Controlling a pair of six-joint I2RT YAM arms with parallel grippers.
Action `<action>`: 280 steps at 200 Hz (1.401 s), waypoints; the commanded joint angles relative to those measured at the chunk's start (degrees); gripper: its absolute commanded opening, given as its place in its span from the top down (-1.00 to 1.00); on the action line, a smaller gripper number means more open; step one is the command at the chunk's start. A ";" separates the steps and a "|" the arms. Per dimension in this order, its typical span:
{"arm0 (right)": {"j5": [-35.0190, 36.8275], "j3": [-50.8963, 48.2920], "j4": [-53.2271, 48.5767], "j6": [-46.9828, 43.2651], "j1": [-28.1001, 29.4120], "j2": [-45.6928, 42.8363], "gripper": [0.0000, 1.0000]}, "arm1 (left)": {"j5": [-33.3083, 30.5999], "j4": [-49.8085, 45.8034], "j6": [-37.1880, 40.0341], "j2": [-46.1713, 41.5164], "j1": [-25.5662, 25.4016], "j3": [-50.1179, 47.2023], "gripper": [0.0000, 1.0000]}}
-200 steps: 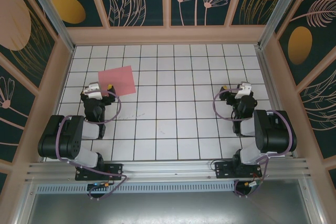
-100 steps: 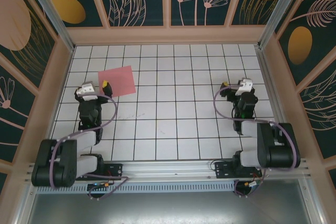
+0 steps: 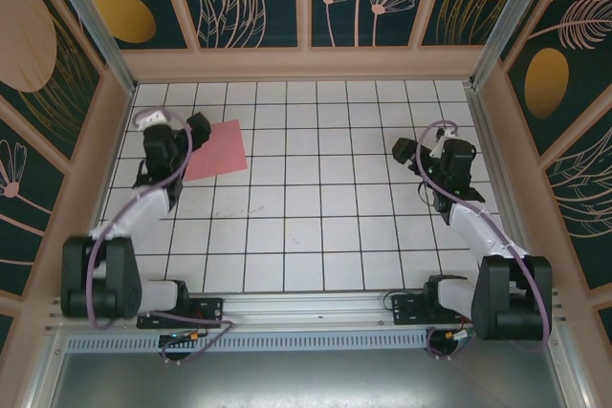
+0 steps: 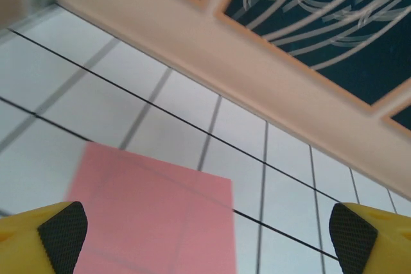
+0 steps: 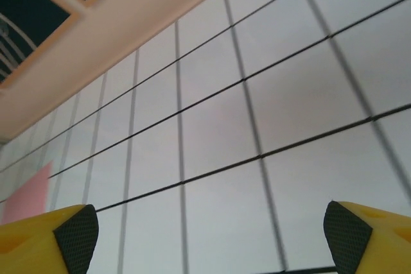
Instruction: Fold a paper plane with a square sheet of paper (pick it up from the middle)
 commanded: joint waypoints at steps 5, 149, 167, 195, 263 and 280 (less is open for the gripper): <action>-6.73 0.51 -1.37 4.07 2.64 -1.15 -0.88 | 8.78 -9.46 -3.67 10.31 0.16 9.56 -0.97; -0.51 0.21 -3.14 6.84 10.49 5.33 -0.91 | 16.10 -22.64 -7.51 35.17 0.13 25.58 -0.97; 0.17 -0.14 -3.47 7.31 11.35 6.62 -0.91 | 18.33 -20.75 -8.77 33.72 0.16 22.30 -0.97; 2.10 -0.58 -4.49 8.23 13.18 7.98 -0.92 | 22.32 -17.43 -11.61 31.04 -0.50 17.12 -0.98; 5.93 0.05 -6.89 10.62 20.66 9.61 -0.90 | 24.93 0.96 -33.13 22.62 -12.21 -0.93 -0.97; 6.60 -0.40 -7.23 11.80 22.53 9.23 -0.90 | 22.61 4.51 -38.37 21.15 -17.09 -3.59 -0.97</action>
